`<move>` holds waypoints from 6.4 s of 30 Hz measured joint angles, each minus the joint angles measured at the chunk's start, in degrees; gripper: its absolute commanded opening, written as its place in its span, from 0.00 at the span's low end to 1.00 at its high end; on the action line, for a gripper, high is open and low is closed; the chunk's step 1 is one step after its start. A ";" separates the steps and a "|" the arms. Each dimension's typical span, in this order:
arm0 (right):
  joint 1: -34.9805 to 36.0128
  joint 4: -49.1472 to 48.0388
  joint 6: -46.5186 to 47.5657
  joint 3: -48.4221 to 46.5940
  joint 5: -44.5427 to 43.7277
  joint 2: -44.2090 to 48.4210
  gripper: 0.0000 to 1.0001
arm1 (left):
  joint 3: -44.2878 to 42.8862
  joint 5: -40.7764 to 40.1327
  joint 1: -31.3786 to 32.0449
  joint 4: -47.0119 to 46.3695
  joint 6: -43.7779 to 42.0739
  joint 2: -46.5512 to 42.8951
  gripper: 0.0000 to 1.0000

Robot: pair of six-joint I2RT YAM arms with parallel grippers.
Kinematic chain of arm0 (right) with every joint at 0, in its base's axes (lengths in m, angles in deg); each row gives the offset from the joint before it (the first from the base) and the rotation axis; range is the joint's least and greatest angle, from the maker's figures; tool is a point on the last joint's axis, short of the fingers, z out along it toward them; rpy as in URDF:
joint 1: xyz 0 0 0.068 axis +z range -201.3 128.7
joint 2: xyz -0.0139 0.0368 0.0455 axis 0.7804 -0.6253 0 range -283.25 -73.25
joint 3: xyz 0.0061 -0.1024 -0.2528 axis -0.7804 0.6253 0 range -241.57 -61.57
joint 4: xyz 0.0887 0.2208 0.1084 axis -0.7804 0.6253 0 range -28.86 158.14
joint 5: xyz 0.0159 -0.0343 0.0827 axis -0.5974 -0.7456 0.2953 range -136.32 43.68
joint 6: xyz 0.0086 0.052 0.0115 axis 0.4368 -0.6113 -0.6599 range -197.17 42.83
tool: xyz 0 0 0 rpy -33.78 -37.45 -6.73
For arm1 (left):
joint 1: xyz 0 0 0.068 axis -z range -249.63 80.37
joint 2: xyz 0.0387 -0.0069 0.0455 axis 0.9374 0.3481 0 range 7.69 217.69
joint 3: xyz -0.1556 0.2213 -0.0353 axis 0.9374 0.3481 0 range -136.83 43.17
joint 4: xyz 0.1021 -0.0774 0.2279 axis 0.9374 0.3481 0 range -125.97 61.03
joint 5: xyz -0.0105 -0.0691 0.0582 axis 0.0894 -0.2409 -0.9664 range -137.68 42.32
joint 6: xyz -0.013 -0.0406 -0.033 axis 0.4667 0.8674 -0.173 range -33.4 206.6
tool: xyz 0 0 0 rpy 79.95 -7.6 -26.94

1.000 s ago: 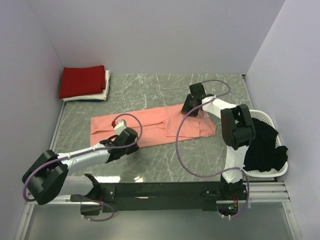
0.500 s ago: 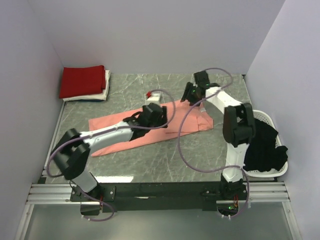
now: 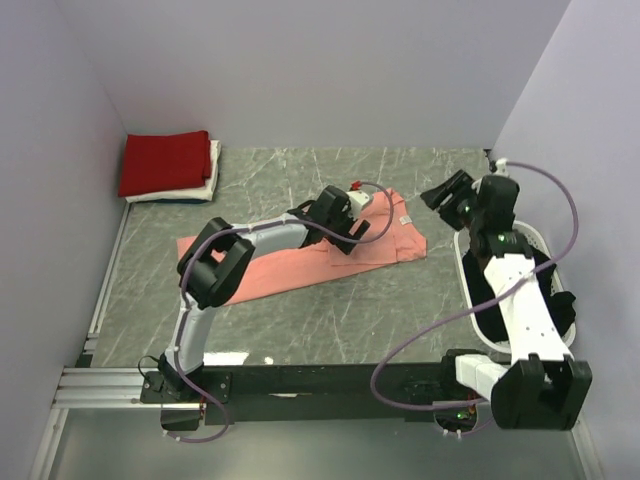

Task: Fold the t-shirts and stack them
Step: Fold the tshirt

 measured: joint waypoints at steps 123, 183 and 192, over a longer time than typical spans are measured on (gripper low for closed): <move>46.36 -0.85 -1.31 22.77 -14.53 1.53 0.64 | 58.18 -17.49 10.62 11.72 65.64 -63.93 0.31; 46.38 -1.92 -20.70 47.15 -5.49 22.56 0.38 | 69.83 -18.29 23.15 11.63 78.31 -73.35 0.48; 46.38 -2.56 -20.68 47.63 -5.20 22.27 0.15 | 70.16 -15.67 22.53 3.76 78.44 -66.66 0.18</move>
